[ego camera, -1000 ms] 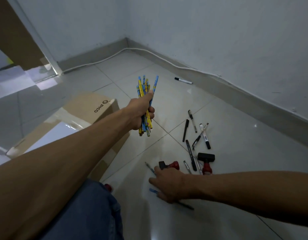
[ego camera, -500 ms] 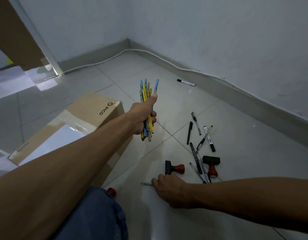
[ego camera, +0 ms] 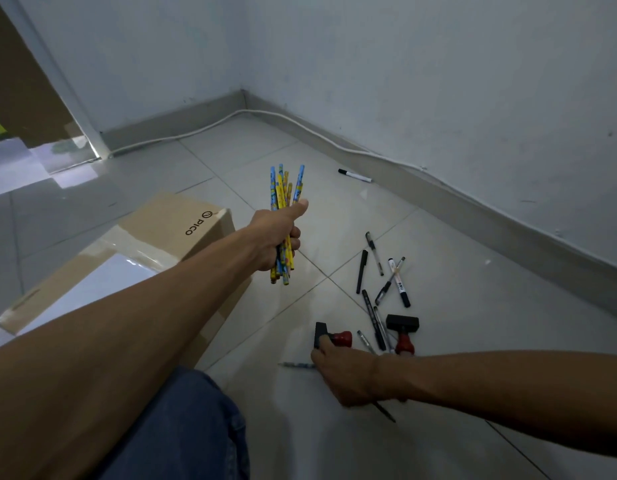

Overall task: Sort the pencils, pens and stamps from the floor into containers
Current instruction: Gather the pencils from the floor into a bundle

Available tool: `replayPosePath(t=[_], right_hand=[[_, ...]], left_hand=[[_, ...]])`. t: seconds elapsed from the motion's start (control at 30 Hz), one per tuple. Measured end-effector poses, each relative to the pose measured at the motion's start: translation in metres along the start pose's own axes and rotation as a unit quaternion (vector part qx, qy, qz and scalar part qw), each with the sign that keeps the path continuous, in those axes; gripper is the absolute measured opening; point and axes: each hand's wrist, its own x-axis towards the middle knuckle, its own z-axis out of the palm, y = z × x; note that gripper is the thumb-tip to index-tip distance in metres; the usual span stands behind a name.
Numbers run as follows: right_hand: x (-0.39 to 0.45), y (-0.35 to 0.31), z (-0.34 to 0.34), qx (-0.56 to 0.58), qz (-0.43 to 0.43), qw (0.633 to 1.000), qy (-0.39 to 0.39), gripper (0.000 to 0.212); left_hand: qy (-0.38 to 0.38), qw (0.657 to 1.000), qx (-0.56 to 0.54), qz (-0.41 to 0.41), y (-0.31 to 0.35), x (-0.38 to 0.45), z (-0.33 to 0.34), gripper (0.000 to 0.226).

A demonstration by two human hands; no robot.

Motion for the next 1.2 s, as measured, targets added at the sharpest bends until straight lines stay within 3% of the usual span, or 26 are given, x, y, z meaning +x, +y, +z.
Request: replayPosePath(t=[0.1,0.17,0.27,0.37,0.47,0.57,0.67,0.87,1.03,1.2], right_hand=[[-0.009,0.015,-0.020,0.158,0.065,0.985,-0.003,0.019],[-0.020,0.028,-0.037,0.279,0.111,0.954,-0.003,0.012],[-0.032,0.046,-0.058,0.519,0.176,0.835,0.039,0.016],[-0.042,0.070,-0.079,0.673,0.194,0.700,0.139,0.026],[-0.051,0.084,-0.110,0.737,0.210,0.589,0.257,0.027],[-0.061,0.085,-0.141,0.747,0.199,0.529,0.351,0.027],[-0.068,0.076,-0.167,0.715,0.171,0.535,0.417,0.023],[-0.080,0.063,-0.182,0.597,0.171,0.632,0.463,0.026],[-0.094,0.059,-0.185,0.528,0.175,0.662,0.502,0.003],[-0.105,0.063,-0.191,0.541,0.165,0.652,0.505,0.021]], left_hand=[[-0.013,1.000,0.013,0.002,0.001,-0.001,0.004,0.037],[-0.018,1.000,0.020,0.008,0.002,-0.004,0.006,0.032],[-0.018,0.999,0.022,0.018,0.002,-0.007,0.010,0.029],[-0.010,1.000,0.015,0.025,0.004,-0.011,0.017,0.025],[-0.013,0.999,0.008,0.031,0.006,-0.017,0.029,0.022],[-0.038,0.998,-0.013,0.038,0.007,-0.023,0.047,0.029],[-0.065,0.995,-0.042,0.057,0.007,-0.030,0.069,0.038],[-0.047,0.991,-0.113,0.063,0.013,-0.037,0.097,0.037],[-0.007,0.990,-0.136,0.032,0.021,-0.040,0.106,0.026],[0.008,0.984,-0.173,0.034,0.029,-0.037,0.108,0.049]])
